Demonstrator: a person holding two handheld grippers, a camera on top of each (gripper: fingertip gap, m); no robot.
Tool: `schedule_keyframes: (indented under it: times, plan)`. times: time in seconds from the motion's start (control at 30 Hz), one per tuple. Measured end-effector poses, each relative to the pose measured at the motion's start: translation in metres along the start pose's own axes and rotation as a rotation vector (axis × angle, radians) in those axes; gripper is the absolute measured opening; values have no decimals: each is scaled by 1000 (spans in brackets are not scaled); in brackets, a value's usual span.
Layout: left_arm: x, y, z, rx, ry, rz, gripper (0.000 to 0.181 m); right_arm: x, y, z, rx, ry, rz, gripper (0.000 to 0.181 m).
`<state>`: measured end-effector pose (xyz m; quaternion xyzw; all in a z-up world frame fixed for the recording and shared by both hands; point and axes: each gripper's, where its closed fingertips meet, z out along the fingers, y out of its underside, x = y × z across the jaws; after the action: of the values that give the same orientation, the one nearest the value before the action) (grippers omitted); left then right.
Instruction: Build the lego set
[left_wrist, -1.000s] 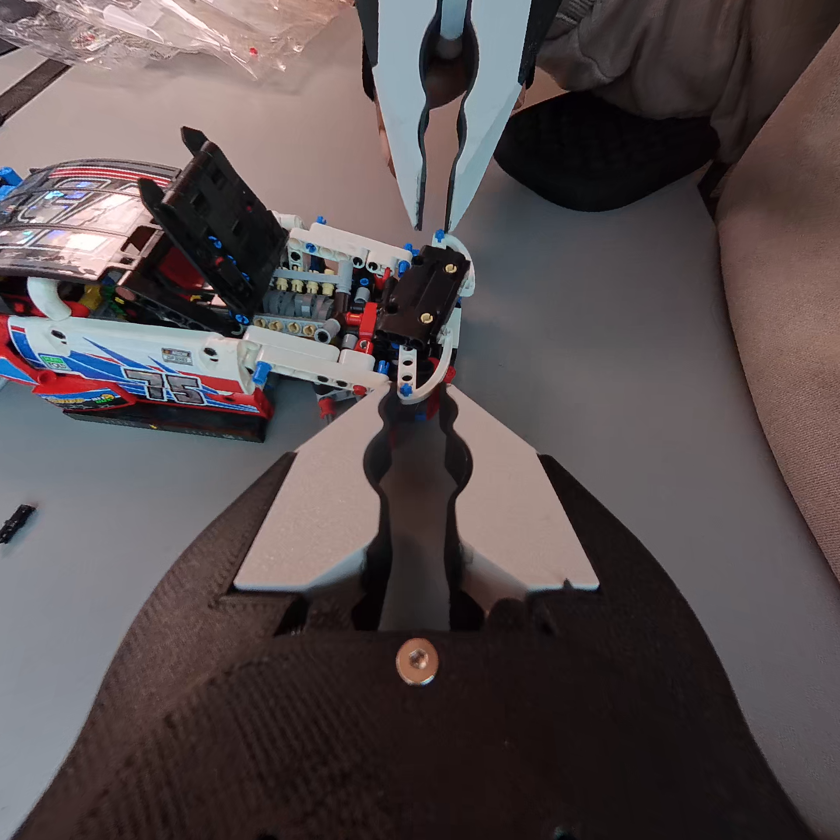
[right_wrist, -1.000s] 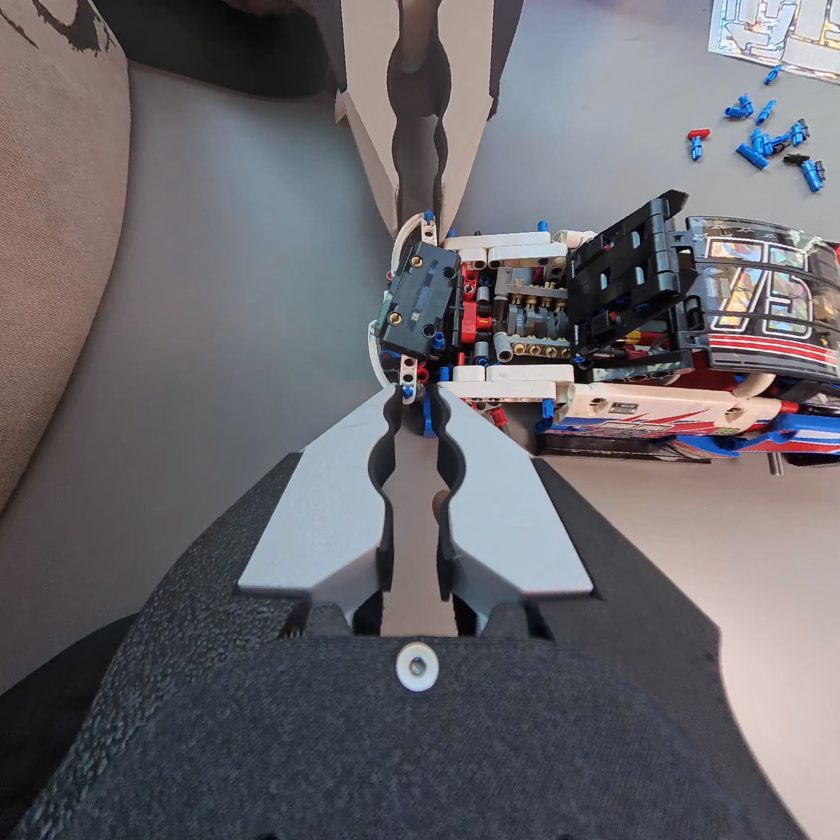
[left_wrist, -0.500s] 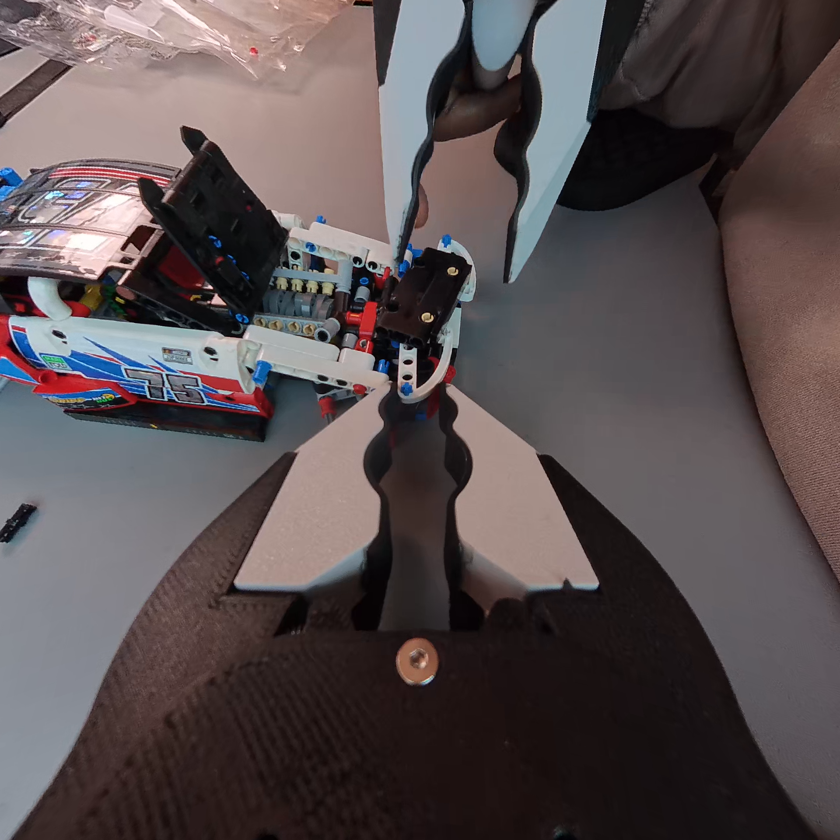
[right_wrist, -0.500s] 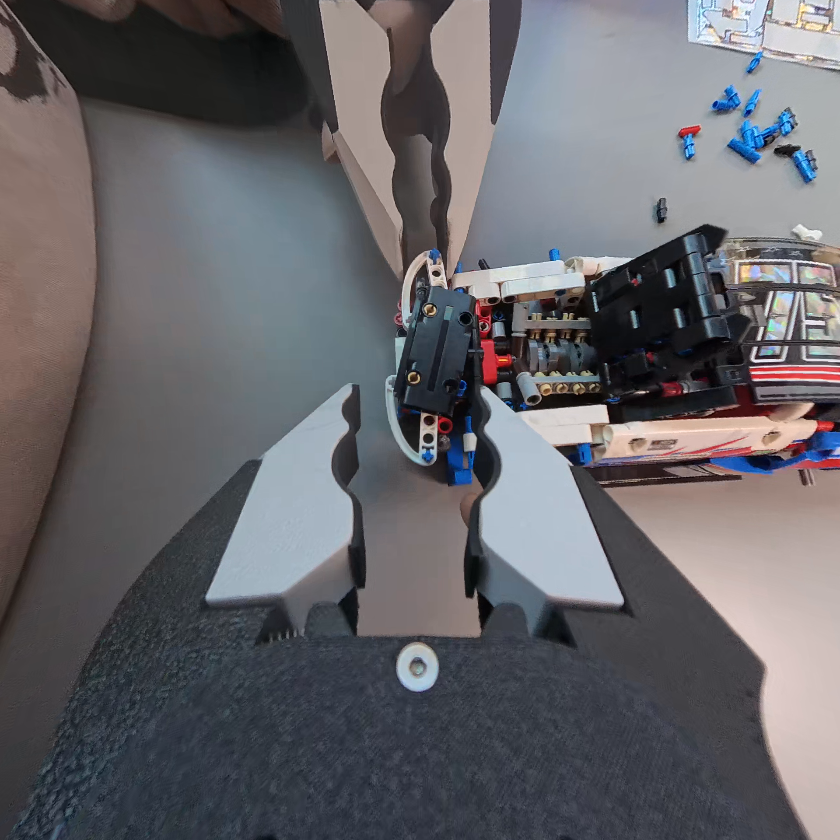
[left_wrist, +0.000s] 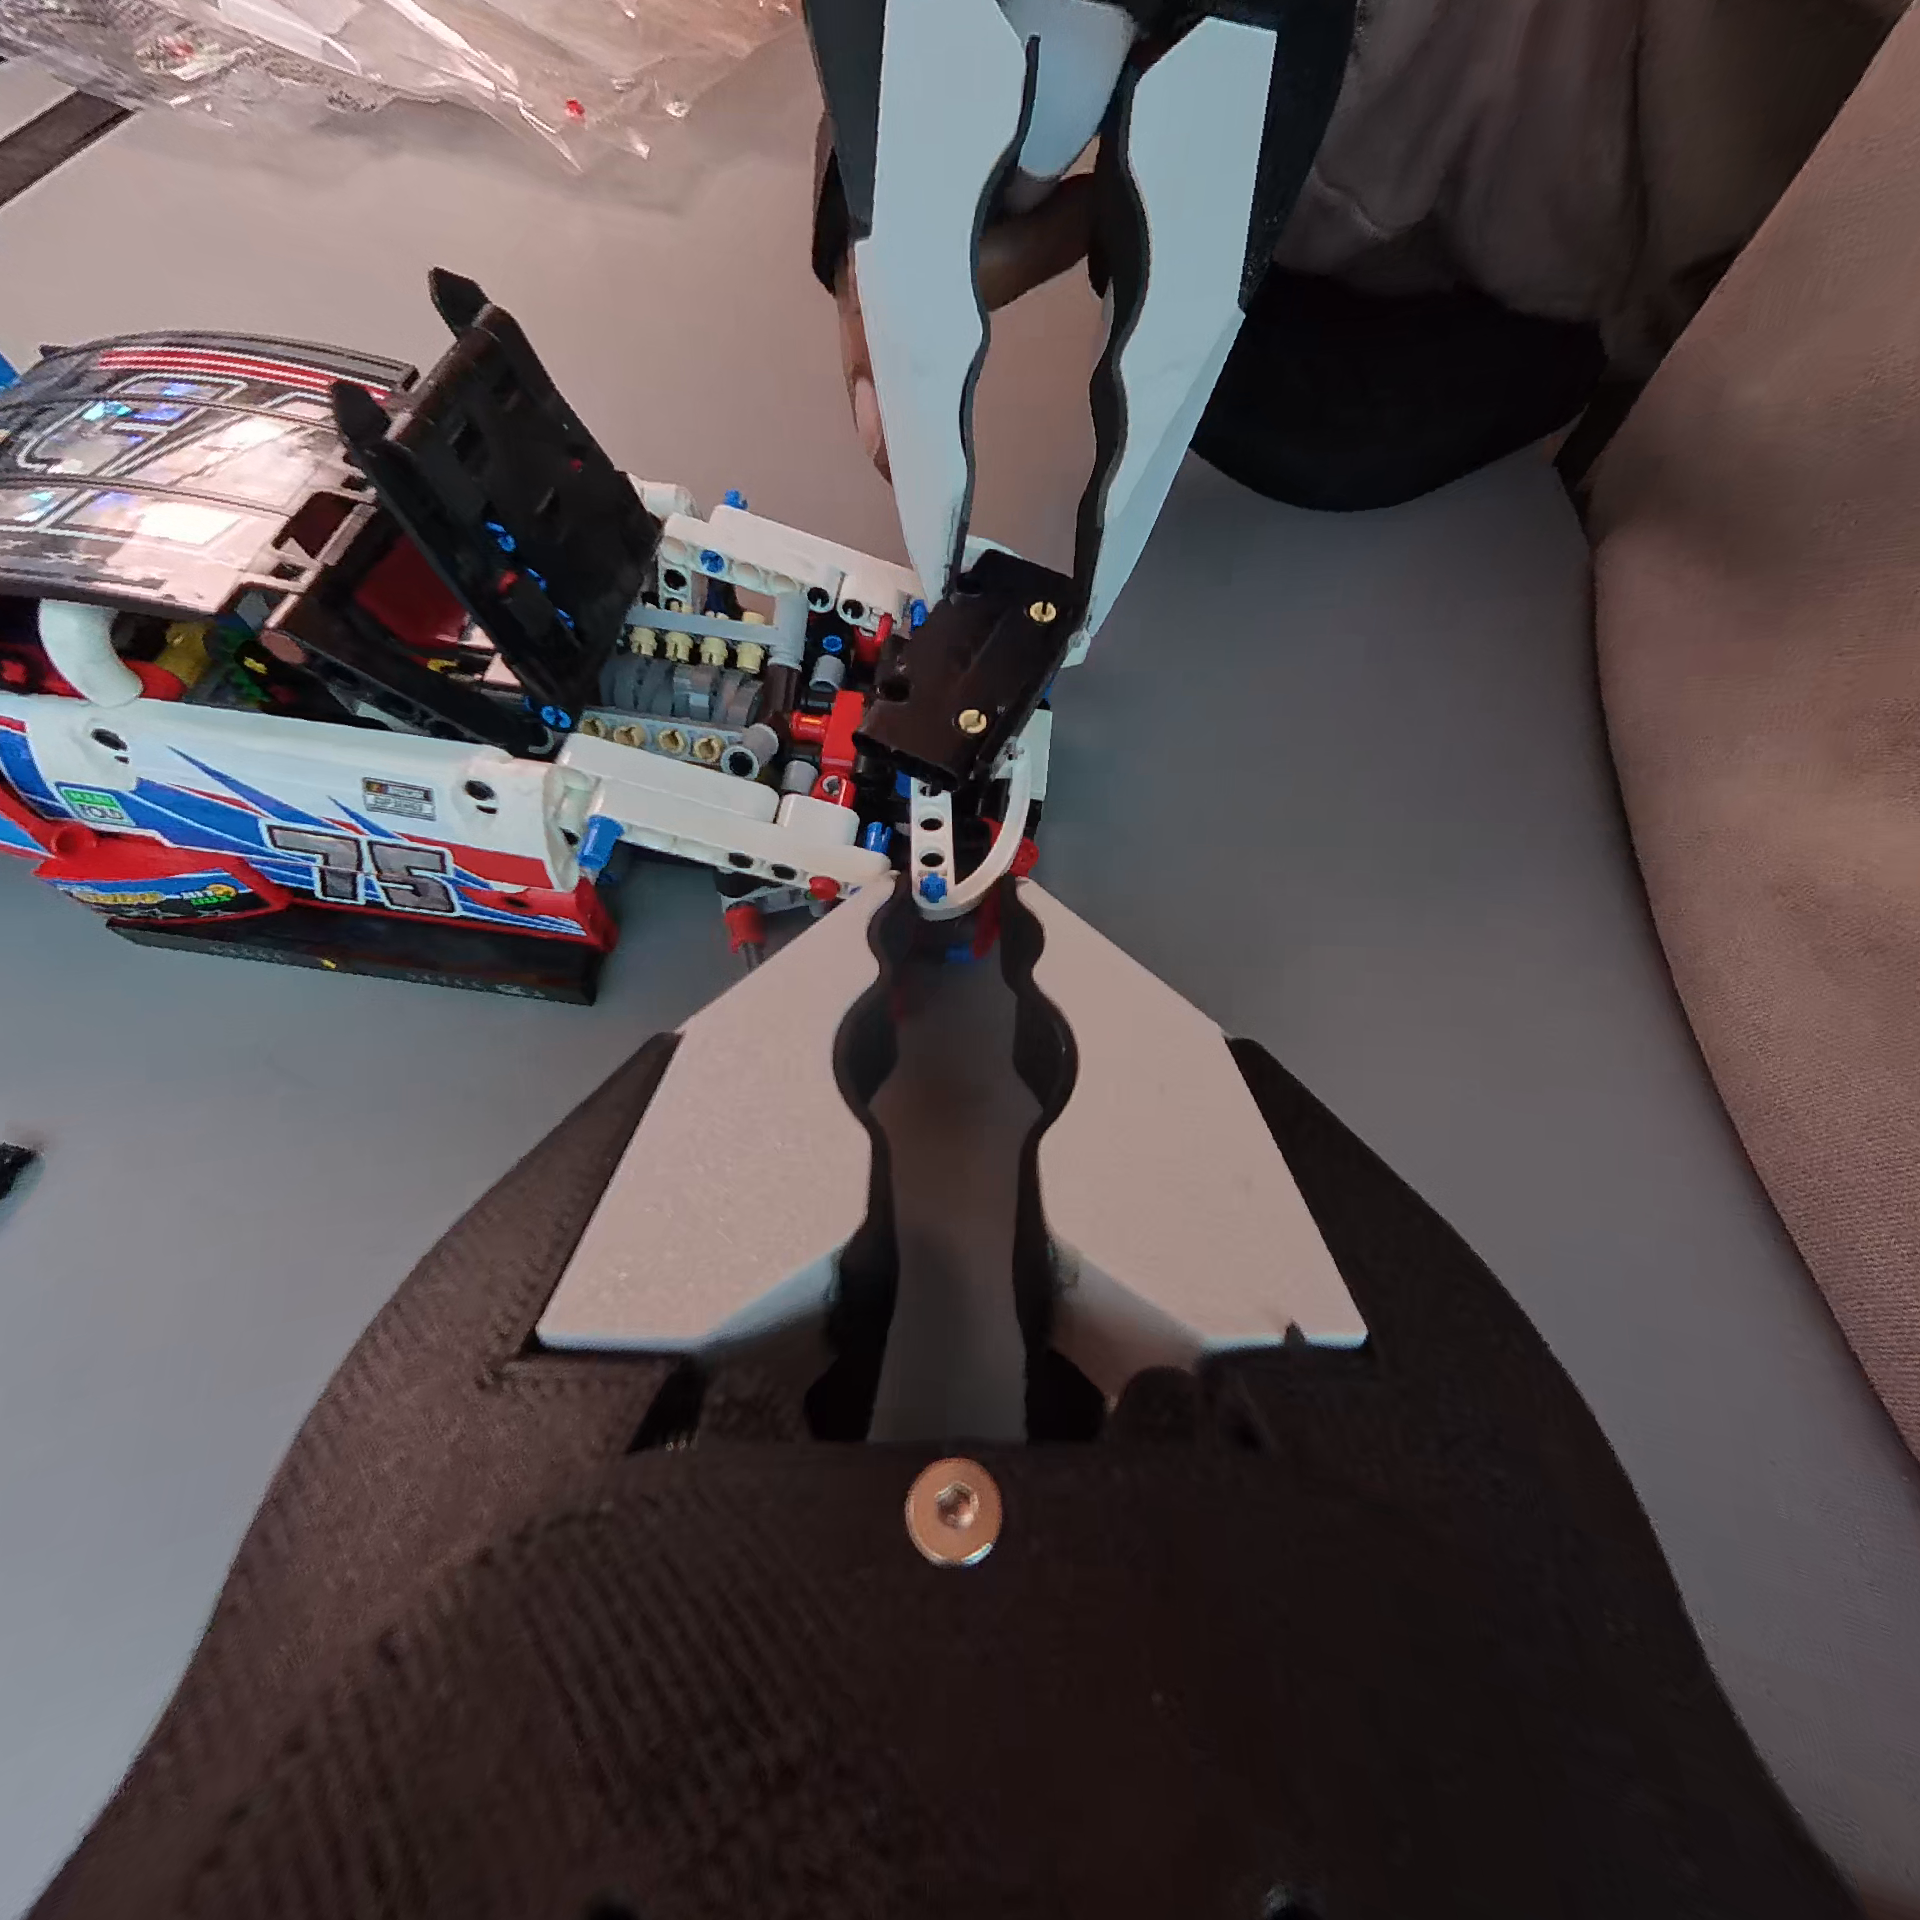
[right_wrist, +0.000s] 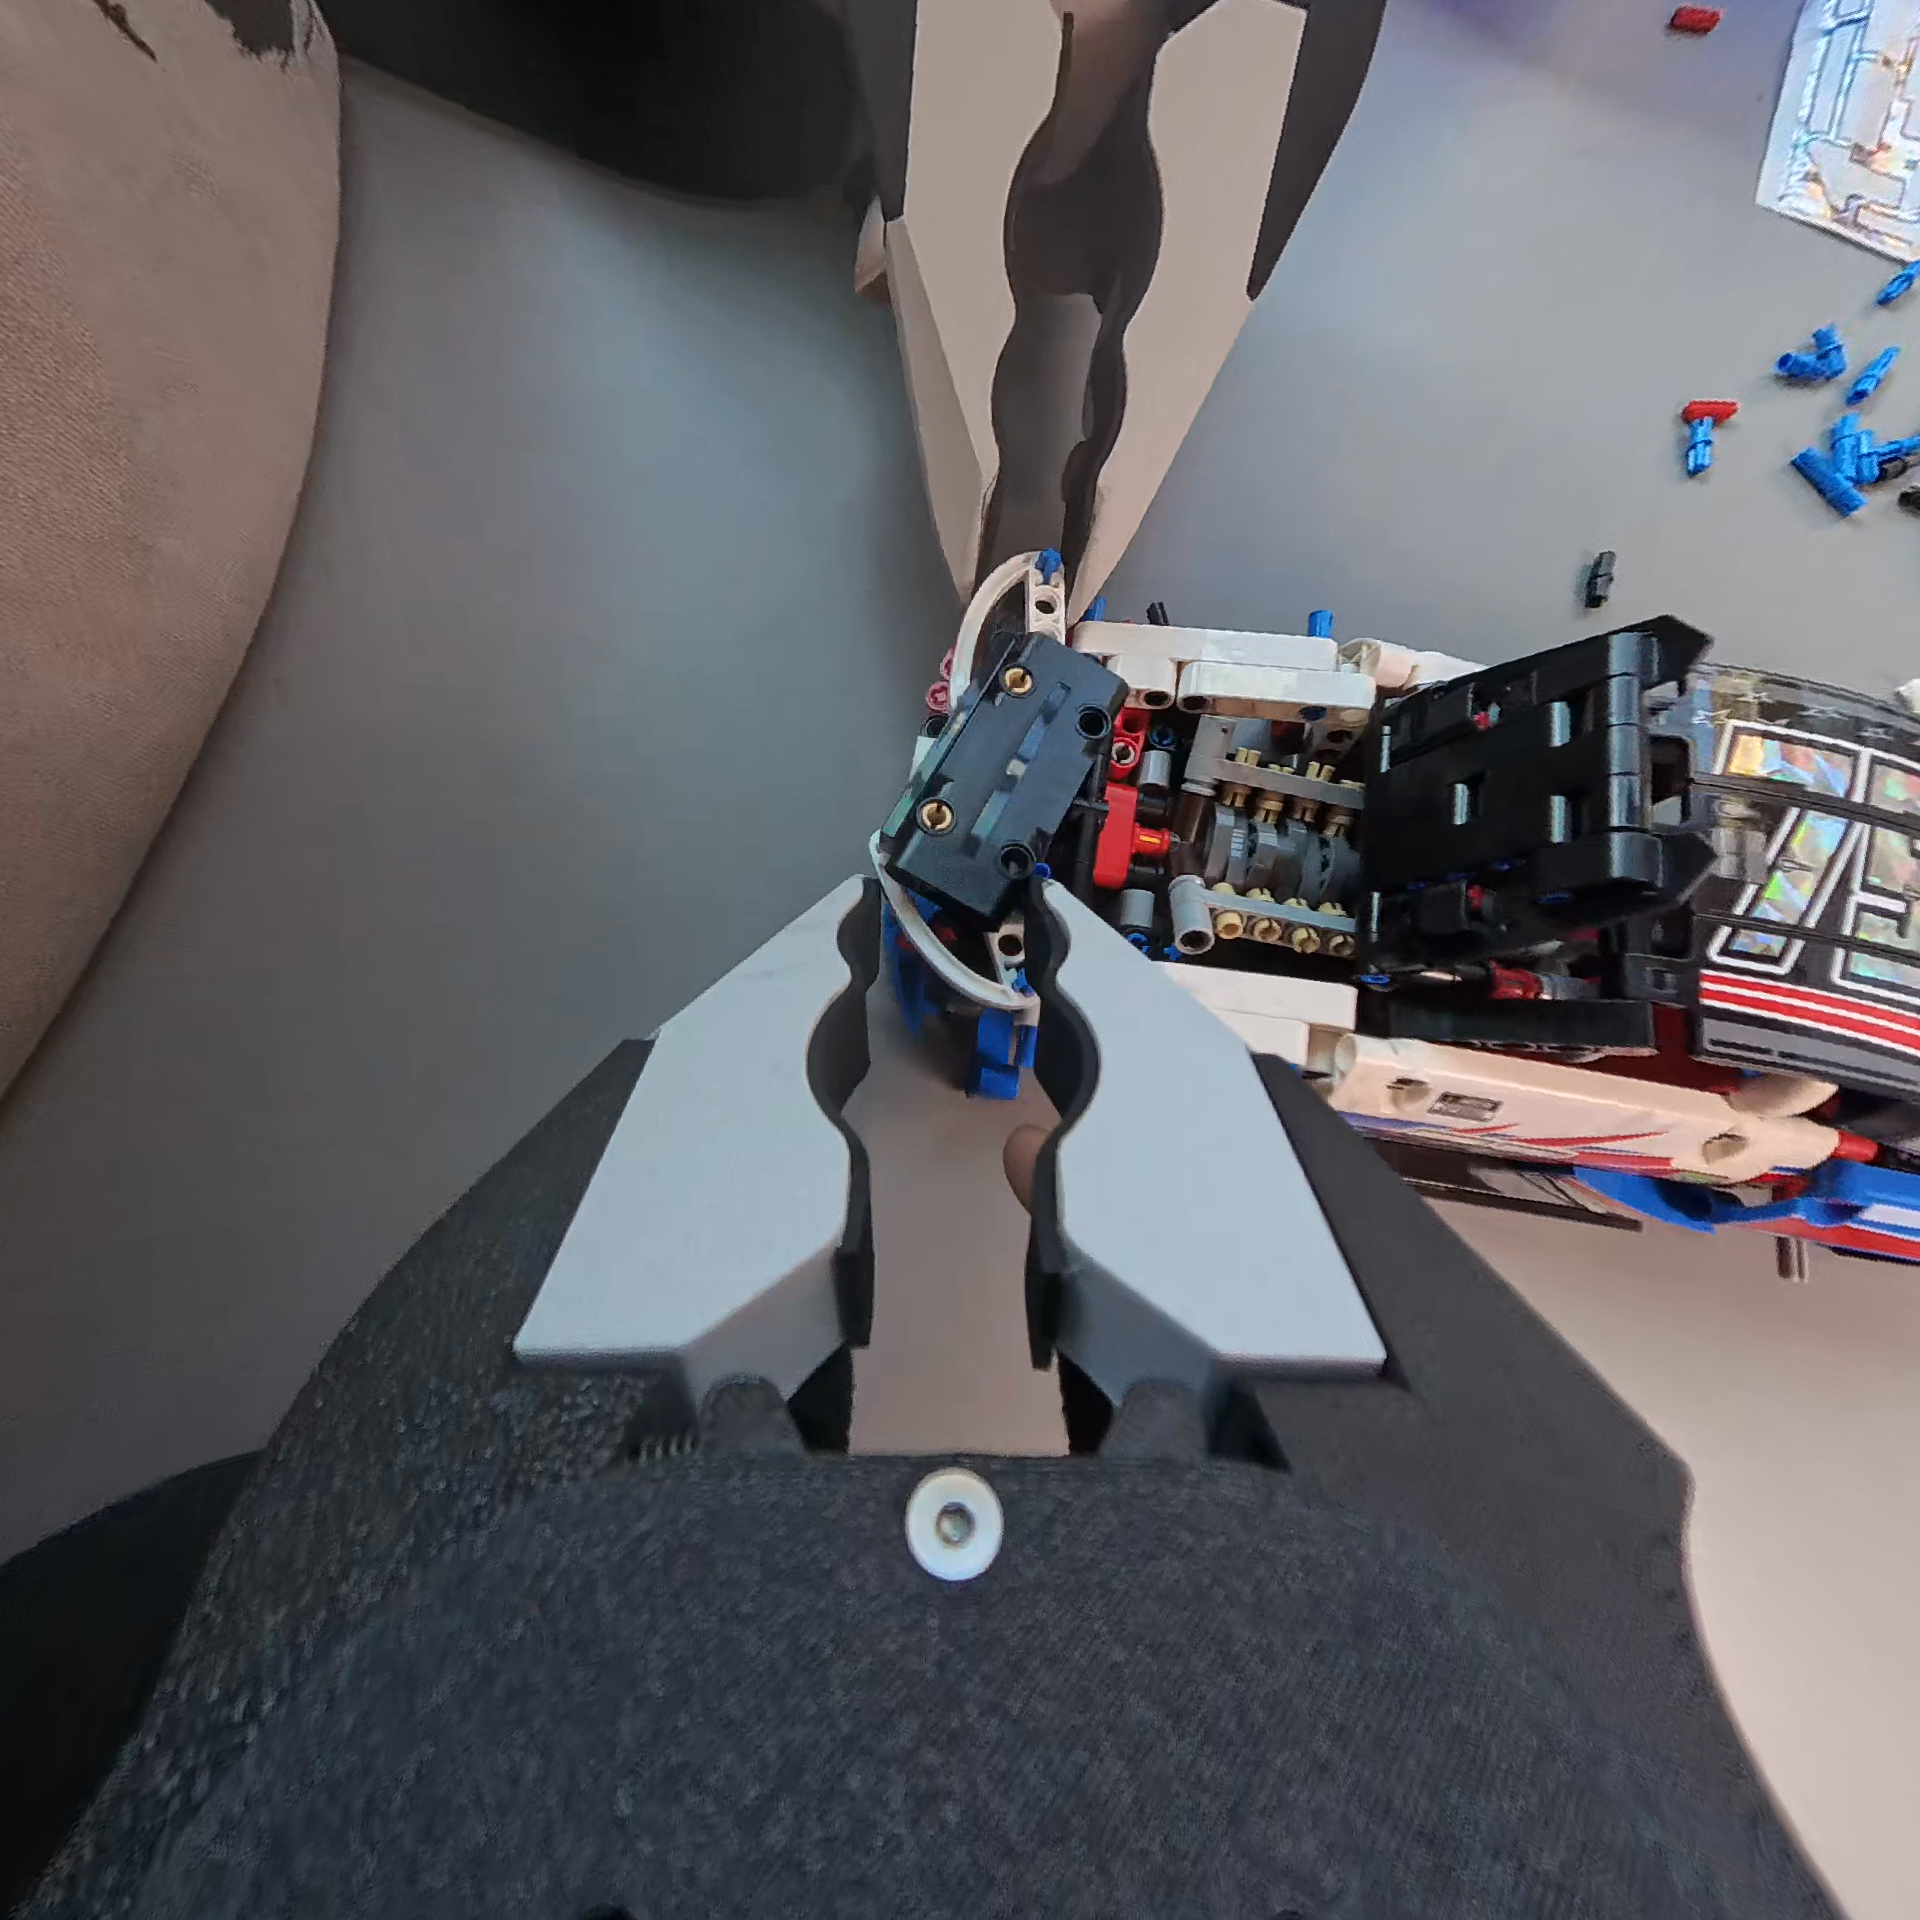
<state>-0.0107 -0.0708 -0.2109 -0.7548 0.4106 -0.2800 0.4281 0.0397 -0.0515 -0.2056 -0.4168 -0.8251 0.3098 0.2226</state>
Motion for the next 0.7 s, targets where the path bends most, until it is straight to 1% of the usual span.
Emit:
schedule_keyframes:
  times: [0.1, 0.2, 0.3, 0.4, 0.5, 0.7]
  plan:
    - [0, 0, 0, -1, 15, -11, 14, 2, 0, 0, -12, -48, -33, 24]
    - [0, 0, 0, 0, 13, -11, 14, 3, 0, 0, 6, -88, -11, 24]
    - [0, 0, 0, -3, 15, -10, 15, 4, 2, 0, 26, -80, 2, 24]
    - [1, 1, 0, -4, 23, -18, 15, 9, 9, -1, 5, -50, 21, 24]
    - [1, 1, 0, -4, 24, -17, 15, 8, 8, -2, 27, -50, 50, 25]
    - [0, 0, 0, -1, 7, -4, 16, 9, 8, -3, 30, -13, 49, 24]
